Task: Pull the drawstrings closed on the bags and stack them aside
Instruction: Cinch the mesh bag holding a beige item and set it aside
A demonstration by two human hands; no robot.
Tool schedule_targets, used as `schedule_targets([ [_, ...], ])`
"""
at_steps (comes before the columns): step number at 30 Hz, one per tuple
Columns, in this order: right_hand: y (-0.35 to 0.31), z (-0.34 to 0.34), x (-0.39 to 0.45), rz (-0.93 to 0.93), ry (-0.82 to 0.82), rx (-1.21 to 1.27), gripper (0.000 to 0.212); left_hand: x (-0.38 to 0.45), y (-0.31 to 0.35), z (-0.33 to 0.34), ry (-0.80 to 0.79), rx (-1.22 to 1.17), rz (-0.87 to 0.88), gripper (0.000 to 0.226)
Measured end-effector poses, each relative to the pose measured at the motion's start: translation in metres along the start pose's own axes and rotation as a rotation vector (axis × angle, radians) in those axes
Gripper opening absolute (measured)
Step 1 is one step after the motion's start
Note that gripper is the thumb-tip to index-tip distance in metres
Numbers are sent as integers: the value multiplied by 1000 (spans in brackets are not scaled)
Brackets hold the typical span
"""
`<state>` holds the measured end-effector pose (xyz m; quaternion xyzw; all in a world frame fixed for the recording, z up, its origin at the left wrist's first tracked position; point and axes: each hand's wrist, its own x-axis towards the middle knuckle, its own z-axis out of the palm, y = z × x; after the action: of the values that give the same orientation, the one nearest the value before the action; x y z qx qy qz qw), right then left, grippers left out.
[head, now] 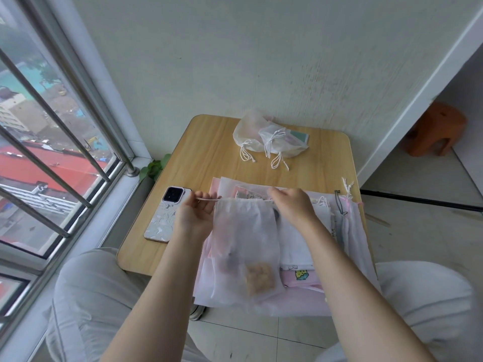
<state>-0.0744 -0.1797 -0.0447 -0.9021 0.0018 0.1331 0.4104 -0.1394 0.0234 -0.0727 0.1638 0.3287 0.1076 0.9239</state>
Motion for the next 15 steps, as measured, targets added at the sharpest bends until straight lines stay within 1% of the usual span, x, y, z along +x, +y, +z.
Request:
schedule_targets([
  [2,1,-5,3,120,49,308,35,1,5,-4,26,-90,-11,40],
  [3,2,-7,4,182,47,501,34,2,7,-6,48,-90,-14,39],
  [4,3,-8,5,238,24,683,35,2,8,-7,67,-37,-5,39],
  [6,2,-6,5,315,-63,1000,36,1,7,-6,92,227,74,37],
  [9,-5,1,3,367,-161,1434,20,-8,-2,1,105,756,267,35],
  [10,-6,3,3,365,-185,1511,21,-11,-4,4,104,923,333,36],
  [11,-7,4,2,367,-218,1528,27,-14,-6,6,104,1078,396,36],
  [12,-6,5,2,384,-252,1491,32,-15,-6,8,105,1225,456,36],
  [13,-6,4,1,396,-274,1402,34,-16,-6,8,103,1347,509,37],
  [15,-3,4,3,383,-246,1155,30,-15,-4,10,91,1461,600,37],
])
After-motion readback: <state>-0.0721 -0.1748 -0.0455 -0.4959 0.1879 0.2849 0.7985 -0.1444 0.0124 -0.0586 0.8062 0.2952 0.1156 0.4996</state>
